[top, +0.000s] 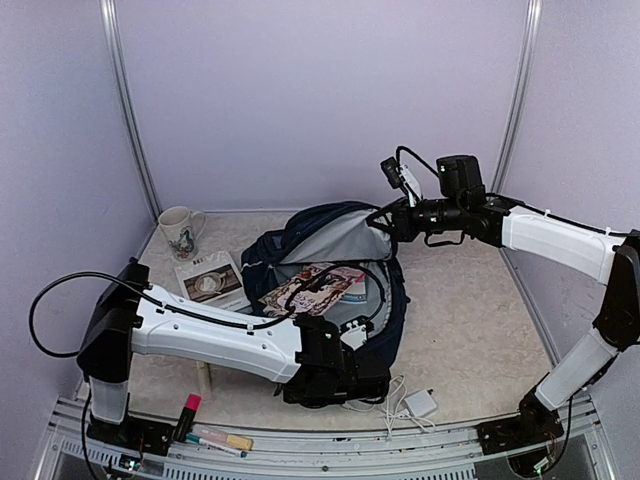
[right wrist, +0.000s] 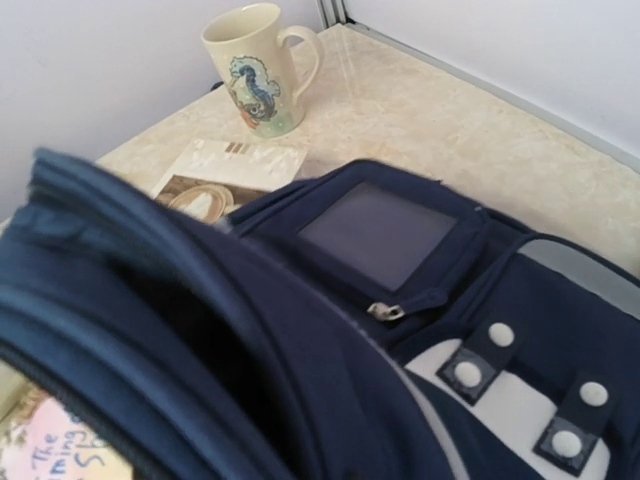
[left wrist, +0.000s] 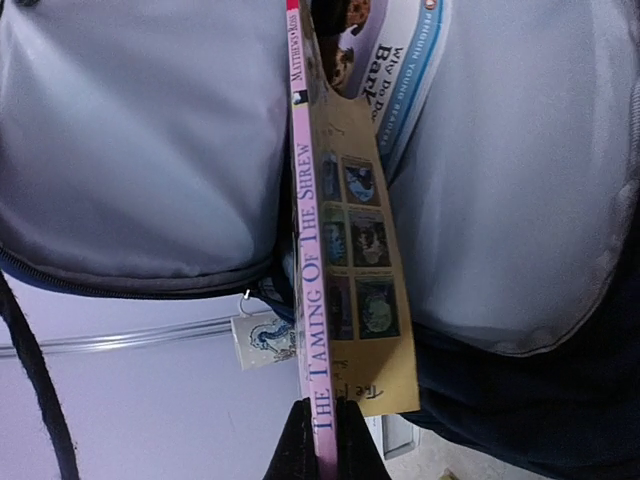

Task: Pack the student bag
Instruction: Place the book in the second largest pocket of the bag.

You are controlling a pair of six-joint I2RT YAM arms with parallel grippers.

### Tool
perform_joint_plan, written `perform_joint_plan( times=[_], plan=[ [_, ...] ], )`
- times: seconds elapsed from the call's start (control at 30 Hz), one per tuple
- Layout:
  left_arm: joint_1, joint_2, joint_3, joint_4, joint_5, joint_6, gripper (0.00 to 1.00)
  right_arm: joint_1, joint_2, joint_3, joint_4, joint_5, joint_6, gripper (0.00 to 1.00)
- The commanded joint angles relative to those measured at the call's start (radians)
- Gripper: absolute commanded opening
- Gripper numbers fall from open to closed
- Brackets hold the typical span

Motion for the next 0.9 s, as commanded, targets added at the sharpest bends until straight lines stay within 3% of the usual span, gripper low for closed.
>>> perform_joint_plan(
  times=[0.0,0.13,0.2,0.27,0.3,0.37,0.57,0.67,0.87],
  plan=[
    [0.007,0.023,0.043,-0.02,0.03,0.109,0.0,-0.014,-0.035,0.036,0.134,-0.027,0.036,0.0],
    [0.011,0.076,0.126,0.124,0.141,0.269,0.04,-0.014,-0.034,0.032,0.139,-0.042,0.047,0.0],
    [0.025,0.12,0.176,0.155,0.176,0.303,0.22,-0.014,-0.036,0.027,0.144,-0.06,0.048,0.0],
    [0.038,0.158,0.229,0.164,0.194,0.308,0.56,-0.014,-0.035,0.026,0.141,-0.088,0.043,0.0],
    [0.042,0.164,0.252,0.169,0.21,0.301,0.68,-0.014,-0.035,0.028,0.137,-0.102,0.039,0.0],
    [0.04,0.142,0.286,0.196,0.283,0.287,0.79,-0.014,-0.035,0.027,0.131,-0.127,0.033,0.0],
    [0.049,-0.167,0.2,0.445,0.609,0.293,0.98,-0.018,-0.035,0.02,0.124,-0.17,0.01,0.0],
    [0.103,-0.354,0.094,0.581,0.799,0.284,0.99,-0.02,-0.032,0.018,0.117,-0.212,0.006,0.0],
    [0.338,-0.54,-0.052,0.735,0.843,0.207,0.99,-0.023,-0.055,-0.011,0.101,-0.224,0.002,0.0]
  ],
)
